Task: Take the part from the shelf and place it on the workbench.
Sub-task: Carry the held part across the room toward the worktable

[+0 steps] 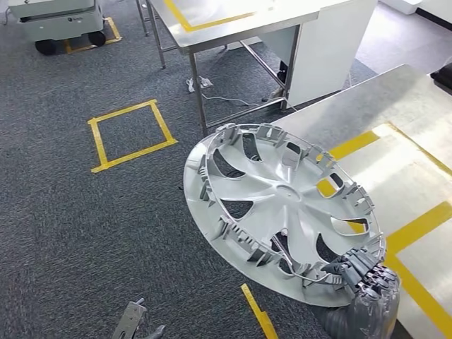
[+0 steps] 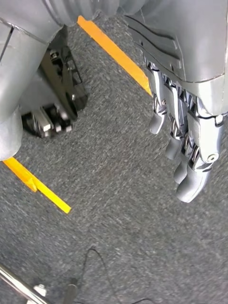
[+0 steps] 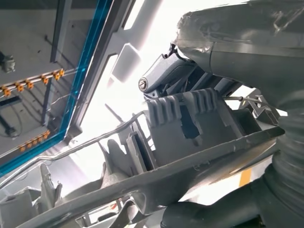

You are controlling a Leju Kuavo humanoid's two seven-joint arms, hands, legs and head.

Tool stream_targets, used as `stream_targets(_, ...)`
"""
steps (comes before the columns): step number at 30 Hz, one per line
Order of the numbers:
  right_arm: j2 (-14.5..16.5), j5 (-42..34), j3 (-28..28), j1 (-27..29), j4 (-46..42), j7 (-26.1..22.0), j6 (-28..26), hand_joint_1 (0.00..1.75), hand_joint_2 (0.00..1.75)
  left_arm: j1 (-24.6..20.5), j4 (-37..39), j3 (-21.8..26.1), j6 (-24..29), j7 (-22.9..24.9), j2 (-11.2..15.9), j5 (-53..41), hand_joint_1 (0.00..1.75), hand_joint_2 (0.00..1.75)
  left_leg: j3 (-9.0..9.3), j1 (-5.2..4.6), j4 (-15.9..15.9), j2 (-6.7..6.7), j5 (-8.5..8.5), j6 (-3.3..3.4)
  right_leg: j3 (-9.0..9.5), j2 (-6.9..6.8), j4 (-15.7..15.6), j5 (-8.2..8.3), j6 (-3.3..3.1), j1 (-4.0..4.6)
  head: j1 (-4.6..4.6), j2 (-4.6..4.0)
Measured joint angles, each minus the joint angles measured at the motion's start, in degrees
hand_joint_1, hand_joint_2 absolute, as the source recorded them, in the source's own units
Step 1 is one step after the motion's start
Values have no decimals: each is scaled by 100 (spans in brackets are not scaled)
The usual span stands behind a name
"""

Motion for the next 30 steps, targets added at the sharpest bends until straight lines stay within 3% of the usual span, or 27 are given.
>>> stream_targets(2, 31, 8, -24, 12, -3, -18, 0, 175, 175, 1, 0, 8, 7, 0, 7, 3, 0, 175, 161, -2, -464, -79, 399, 49, 9, 160, 9, 0, 1, 10, 0, 0)
stream_targets(4, 66, -8, -52, 20, -8, -32, 0, 175, 175, 0, 0, 31, 17, 0, 22, 6, 0, 175, 465, 5, -1198, -326, 754, 110, 1, 307, 28, 0, 16, 19, 3, 0)
stream_targets(6, 98, -38, -87, 34, -14, -33, 0, 175, 175, 1, 0, 59, 22, 2, 32, 7, 0, 175, 607, 5, -1539, -472, 818, 139, -45, 428, 42, 13, 67, 10, 4, 0)
stream_targets(8, 125, -66, -122, 70, -21, -25, 0, 175, 175, -6, 0, 77, 22, 3, 25, 7, 0, 175, 621, 7, -1599, -378, 825, 168, -103, 518, 37, 33, 136, -10, 4, 0)
stream_targets(10, 144, -81, -156, 95, -25, -25, 0, 175, 175, -18, 0, 93, 20, 2, 17, 7, 0, 175, 632, 21, -1662, -241, 864, 227, -224, 325, 210, -90, 190, 3, 28, 0)
stream_targets(12, 151, -87, -179, 89, -26, -28, -1, 175, 175, -7, 0, 105, 16, 2, 15, 5, 0, 175, 636, 17, -1689, -88, 876, 267, -515, -15, 807, -430, 233, 12, 55, 0)
stream_targets(14, 151, -93, -198, 86, -26, -26, -1, 175, 175, 16, 0, 114, 15, 2, 19, 4, 0, 175, 632, 7, -1686, 75, 867, 277, -834, -153, 1490, -708, 278, -12, 61, 0)
stream_targets(15, 151, -96, -212, 92, -26, -24, -1, 175, 175, 20, 0, 119, 15, 2, 20, 4, 0, 175, 633, 6, -1685, 153, 861, 273, -885, -181, 1609, -709, 298, -27, 61, 0)
stream_targets(16, 151, -96, -226, 97, -26, -23, 0, 175, 175, 19, 0, 123, 15, 2, 20, 3, 0, 175, 638, 7, -1684, 227, 852, 264, -818, -210, 1500, -603, 313, -41, 62, 0)
stream_targets(17, 151, -96, -237, 100, -26, -23, 0, 175, 175, 16, 0, 126, 15, 2, 16, 2, 0, 175, 652, 9, -1683, 294, 841, 249, -636, -264, 1178, -423, 322, -54, 62, 0)
stream_targets(19, 151, -96, -245, 94, -27, -24, 0, 175, 175, 13, 0, 130, 15, 2, 13, 1, 0, 175, 690, -9, -1674, 406, 805, 199, -183, -523, 380, -143, 317, -45, 66, 0)
stream_targets(21, 156, -96, -255, 90, -32, -26, 0, 175, 175, 10, 0, 133, 15, 2, 17, 0, 0, 175, 719, -41, -1660, 501, 779, 143, 26, -659, 20, -86, 262, -16, 60, 0)
stream_targets(23, 165, -97, -274, 98, -37, -26, -1, 175, 175, 1, 0, 136, 15, 2, 18, -1, 0, 175, 738, -46, -1656, 597, 763, 95, 22, -538, 12, -77, 183, -2, 56, 0)
stream_targets(24, 173, -98, -284, 106, -38, -25, -1, 175, 175, -7, 0, 137, 15, 2, 16, -1, 0, 175, 740, -34, -1633, 569, 729, 65, 18, -479, 7, -66, 148, -7, 56, 0)
stream_targets(26, 198, -99, -297, 112, -42, -26, -2, 175, 175, -15, 0, 140, 15, 2, 15, -2, 0, 175, 619, -6, -1320, 332, 496, 13, 22, -358, -11, -42, 71, -29, 38, 0)
stream_targets(28, 226, -103, -314, 115, -44, -26, -1, 175, 175, 6, 0, 144, 15, 2, 19, -5, 0, 175, 274, 8, -571, 77, 122, -3, 18, -222, -11, -35, 27, -32, 21, 0)
stream_targets(29, 236, -104, -327, 118, -44, -24, -1, 175, 175, 24, 0, 146, 15, 2, 20, -7, 0, 175, 93, 8, -215, 32, 0, 0, 19, -143, -10, -34, 18, -26, 21, 0)
stream_targets(30, 241, -105, -341, 124, -44, -21, 0, 175, 175, 38, 0, 148, 15, 2, 22, -8, 0, 175, -23, 8, -11, 11, -16, 8, 21, -60, -7, -34, 15, -20, 21, 0)
